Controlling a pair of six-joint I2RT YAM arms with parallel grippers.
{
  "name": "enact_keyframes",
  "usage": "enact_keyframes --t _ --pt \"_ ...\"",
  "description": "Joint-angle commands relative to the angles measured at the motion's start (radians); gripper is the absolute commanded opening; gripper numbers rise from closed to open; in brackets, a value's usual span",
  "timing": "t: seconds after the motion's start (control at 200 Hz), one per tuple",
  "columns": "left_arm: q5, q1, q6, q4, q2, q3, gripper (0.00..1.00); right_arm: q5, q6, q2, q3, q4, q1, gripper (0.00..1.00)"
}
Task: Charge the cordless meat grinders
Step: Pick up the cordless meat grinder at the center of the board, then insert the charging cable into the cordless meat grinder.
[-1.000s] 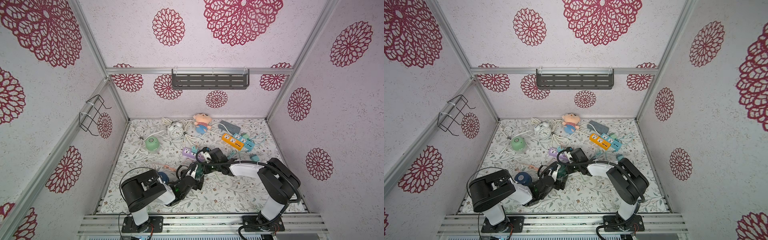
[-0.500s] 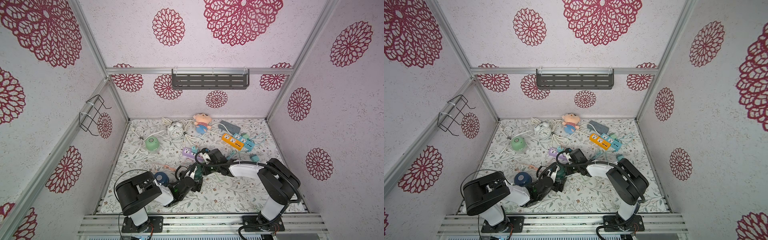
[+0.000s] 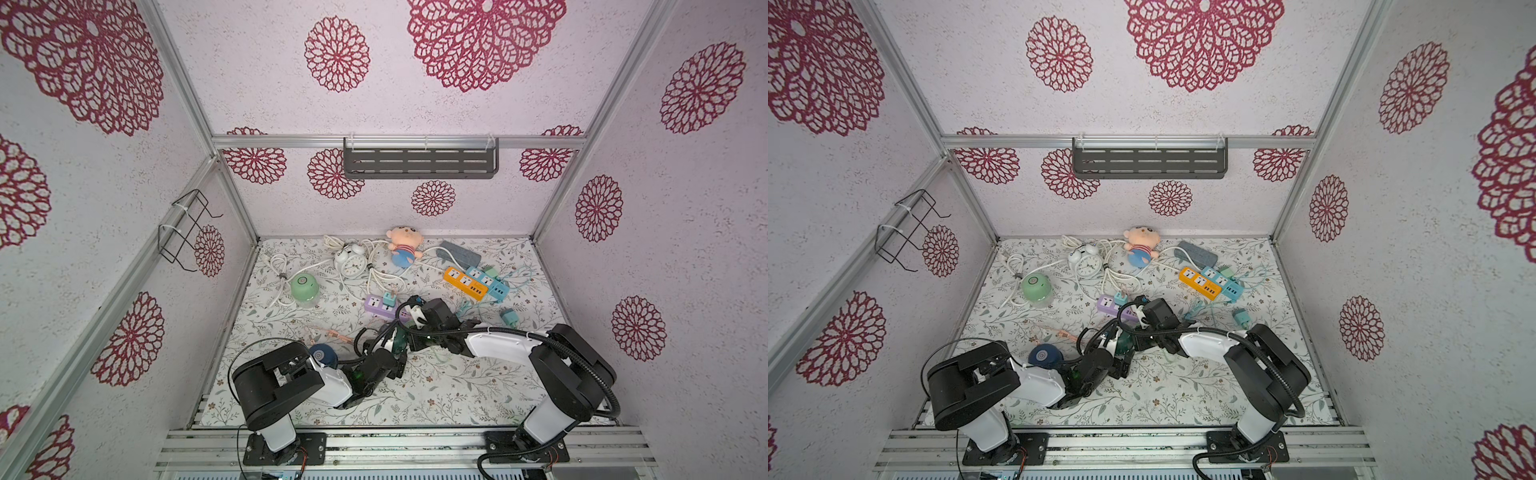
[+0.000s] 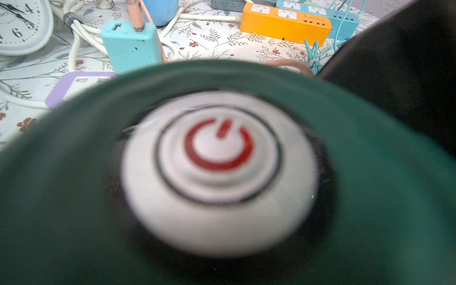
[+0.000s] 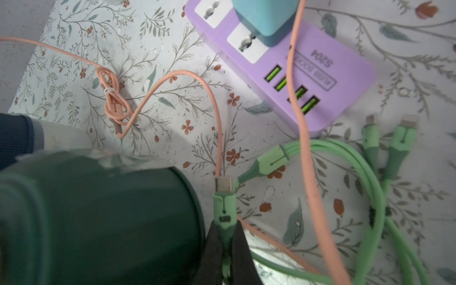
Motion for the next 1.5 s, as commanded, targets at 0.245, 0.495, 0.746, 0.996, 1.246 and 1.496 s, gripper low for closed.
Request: enact_keyframes --t 0.245,0.495,0.746,0.996,1.246,1.496 --pt "-0.016 0.010 0.122 -0.181 -0.246 0.004 0.78 0.061 -0.138 -0.233 0.050 -0.202 0.001 0.00" --pt "0.041 0.138 0.266 -0.363 -0.484 0.058 0.77 0.086 -0.285 -0.381 0.150 -0.397 -0.021 0.00" --pt "0.159 0.228 0.407 -0.514 -0.518 0.201 0.77 -0.008 -0.395 -0.384 0.346 -0.612 -0.011 0.00" --pt "0.194 0.229 0.465 -0.565 -0.528 0.253 0.76 -0.058 -0.404 -0.356 0.458 -0.681 0.021 0.00" --pt "0.189 0.230 0.507 -0.596 -0.550 0.258 0.76 -0.068 -0.405 -0.315 0.491 -0.682 0.057 0.00" --pt "0.189 0.232 0.532 -0.590 -0.556 0.261 0.76 -0.086 -0.404 -0.277 0.494 -0.666 0.069 0.00"
